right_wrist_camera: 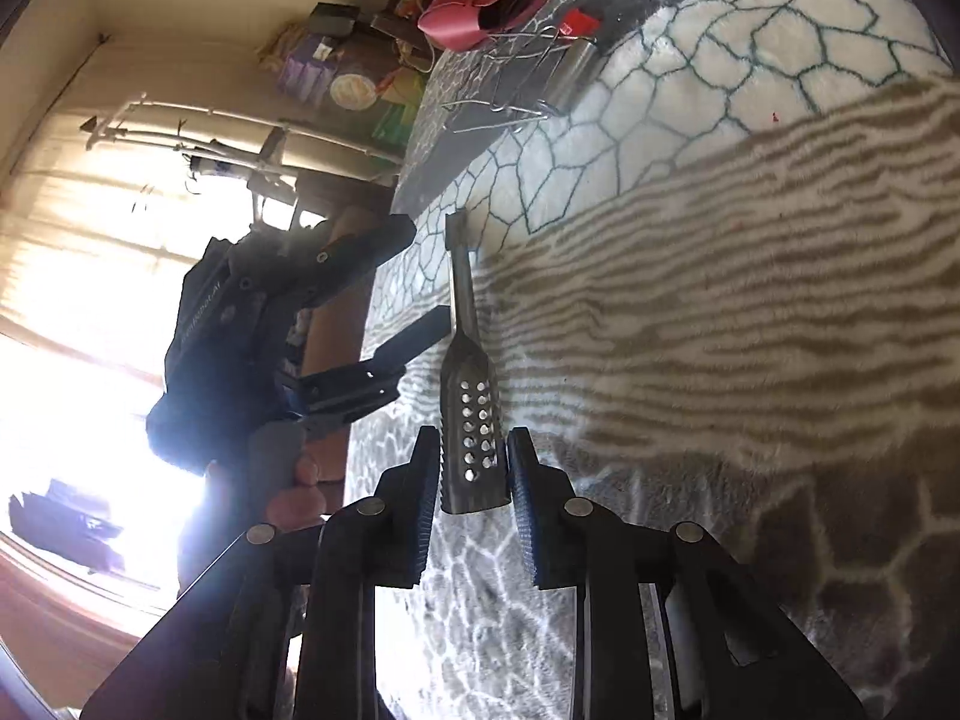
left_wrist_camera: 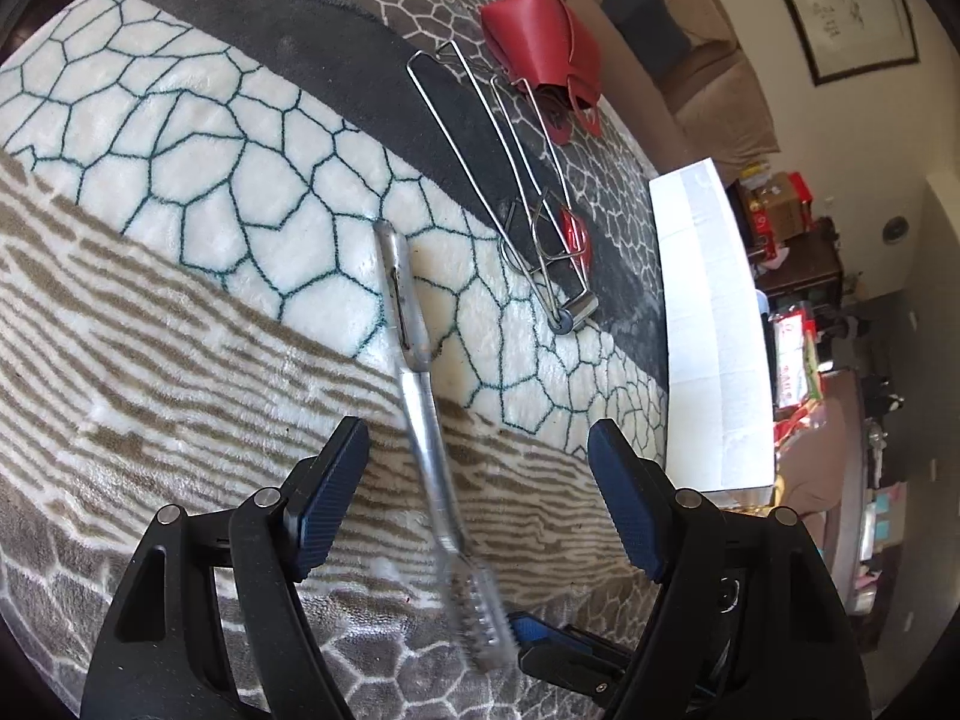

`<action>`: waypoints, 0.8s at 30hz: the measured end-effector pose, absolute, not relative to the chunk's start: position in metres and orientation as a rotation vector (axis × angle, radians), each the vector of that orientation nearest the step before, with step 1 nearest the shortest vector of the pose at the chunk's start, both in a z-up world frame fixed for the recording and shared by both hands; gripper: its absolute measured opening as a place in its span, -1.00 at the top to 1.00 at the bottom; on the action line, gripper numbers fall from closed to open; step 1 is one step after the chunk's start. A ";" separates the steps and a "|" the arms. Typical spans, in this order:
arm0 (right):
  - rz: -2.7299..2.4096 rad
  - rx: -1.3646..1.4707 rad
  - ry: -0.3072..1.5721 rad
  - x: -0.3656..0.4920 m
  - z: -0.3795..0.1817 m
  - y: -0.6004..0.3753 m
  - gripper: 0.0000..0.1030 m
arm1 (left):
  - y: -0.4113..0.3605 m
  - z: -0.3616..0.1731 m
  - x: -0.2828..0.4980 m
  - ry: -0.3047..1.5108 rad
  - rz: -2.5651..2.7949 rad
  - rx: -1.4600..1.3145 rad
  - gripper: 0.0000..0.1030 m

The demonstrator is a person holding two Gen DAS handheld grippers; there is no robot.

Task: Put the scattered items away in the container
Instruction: 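Close the right tool on the spatula's slotted blade and lift it, then carry the spatula into the white box and lower it beside the twine ball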

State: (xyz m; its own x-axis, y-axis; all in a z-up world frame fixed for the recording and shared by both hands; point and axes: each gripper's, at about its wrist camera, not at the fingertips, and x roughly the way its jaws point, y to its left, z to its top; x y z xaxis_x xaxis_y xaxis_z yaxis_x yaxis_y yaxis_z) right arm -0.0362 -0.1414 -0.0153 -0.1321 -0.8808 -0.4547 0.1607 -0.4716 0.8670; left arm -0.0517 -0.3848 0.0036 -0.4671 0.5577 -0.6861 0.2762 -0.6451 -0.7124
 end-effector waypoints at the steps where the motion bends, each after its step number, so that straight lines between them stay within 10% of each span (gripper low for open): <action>1: -1.704 1.347 -0.861 -0.035 -0.013 -0.145 0.60 | -0.386 0.003 -0.050 -1.247 2.220 -1.486 -0.43; 11: -2.066 1.245 -0.173 -0.009 0.033 -0.202 0.26 | -0.386 0.003 -0.055 -1.248 2.220 -1.506 -0.43; 24: -2.210 1.121 0.332 0.022 0.016 -0.235 0.54 | -0.386 0.002 -0.053 -1.256 2.200 -1.515 -0.45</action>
State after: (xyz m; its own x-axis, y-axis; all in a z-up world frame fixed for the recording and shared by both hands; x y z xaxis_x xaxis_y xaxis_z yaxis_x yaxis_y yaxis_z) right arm 0.0217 -0.2350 0.0159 -0.4389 -0.4220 -0.7933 0.6364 -0.7692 0.0571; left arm -0.0533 -0.3860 0.0019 -0.4596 0.5736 -0.6780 0.2926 -0.6230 -0.7255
